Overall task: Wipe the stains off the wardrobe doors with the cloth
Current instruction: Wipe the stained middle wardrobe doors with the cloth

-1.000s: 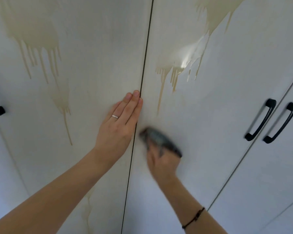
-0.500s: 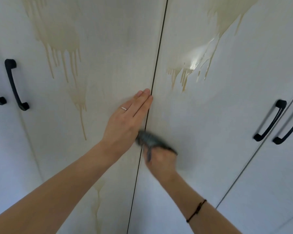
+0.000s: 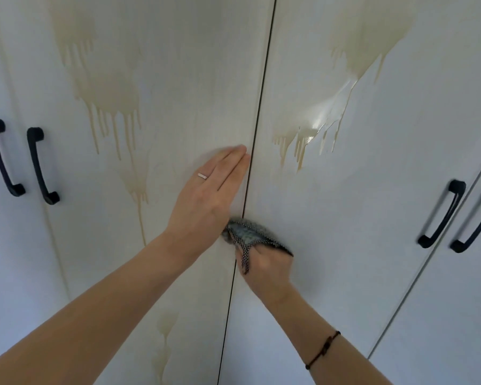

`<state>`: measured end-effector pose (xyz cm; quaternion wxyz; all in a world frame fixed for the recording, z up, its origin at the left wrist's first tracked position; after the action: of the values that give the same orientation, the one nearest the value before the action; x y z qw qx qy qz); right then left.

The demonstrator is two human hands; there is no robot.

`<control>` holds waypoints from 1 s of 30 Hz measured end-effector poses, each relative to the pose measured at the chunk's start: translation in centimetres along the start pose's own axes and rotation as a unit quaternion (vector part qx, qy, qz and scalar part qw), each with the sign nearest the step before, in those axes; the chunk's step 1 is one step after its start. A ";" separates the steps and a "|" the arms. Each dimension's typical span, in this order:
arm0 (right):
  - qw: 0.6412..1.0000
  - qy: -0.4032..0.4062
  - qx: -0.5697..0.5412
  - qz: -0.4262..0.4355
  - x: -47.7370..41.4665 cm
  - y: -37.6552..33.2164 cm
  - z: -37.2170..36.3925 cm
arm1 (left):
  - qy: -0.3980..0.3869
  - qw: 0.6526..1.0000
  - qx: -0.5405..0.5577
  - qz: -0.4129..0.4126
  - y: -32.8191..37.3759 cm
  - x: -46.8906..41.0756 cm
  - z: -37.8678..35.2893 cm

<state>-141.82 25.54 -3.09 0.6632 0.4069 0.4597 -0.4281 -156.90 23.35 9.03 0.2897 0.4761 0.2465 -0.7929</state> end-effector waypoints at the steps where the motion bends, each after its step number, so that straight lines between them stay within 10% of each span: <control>1: 0.999 -0.015 -0.002 0.035 0.0 0.4 0.2 | -0.014 1.000 -0.009 -0.008 -0.1 -0.4 0.2; 8: 0.985 0.140 0.049 -0.086 -19.8 5.5 6.0 | 0.078 0.996 -0.049 -0.006 -1.5 -5.5 1.6; 17: 0.995 0.054 0.023 0.081 -6.5 2.3 2.4 | 0.071 0.995 -0.063 -0.023 -2.0 -7.0 1.3; 24: 0.982 0.140 0.087 -0.094 -24.5 3.5 6.2 | 0.127 0.991 -0.029 -0.029 -3.0 -8.2 1.9; 30: 0.996 0.065 0.022 0.058 -12.1 0.6 3.7 | 0.139 0.989 -0.030 -0.040 -3.3 -8.2 1.9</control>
<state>-142.88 24.60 9.51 0.6470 0.4740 0.4678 -0.3713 -157.27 26.32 17.53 0.2343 0.5625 0.3270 -0.7223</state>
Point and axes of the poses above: each hand's wrist, its own x-axis away from the middle knuckle, its own z-axis out of the back of the hand, y = z × x, the point moved 2 cm from there along -x, towards the middle knuckle, and after that the axes turned 10 degrees about x, right-handed, at the moved point
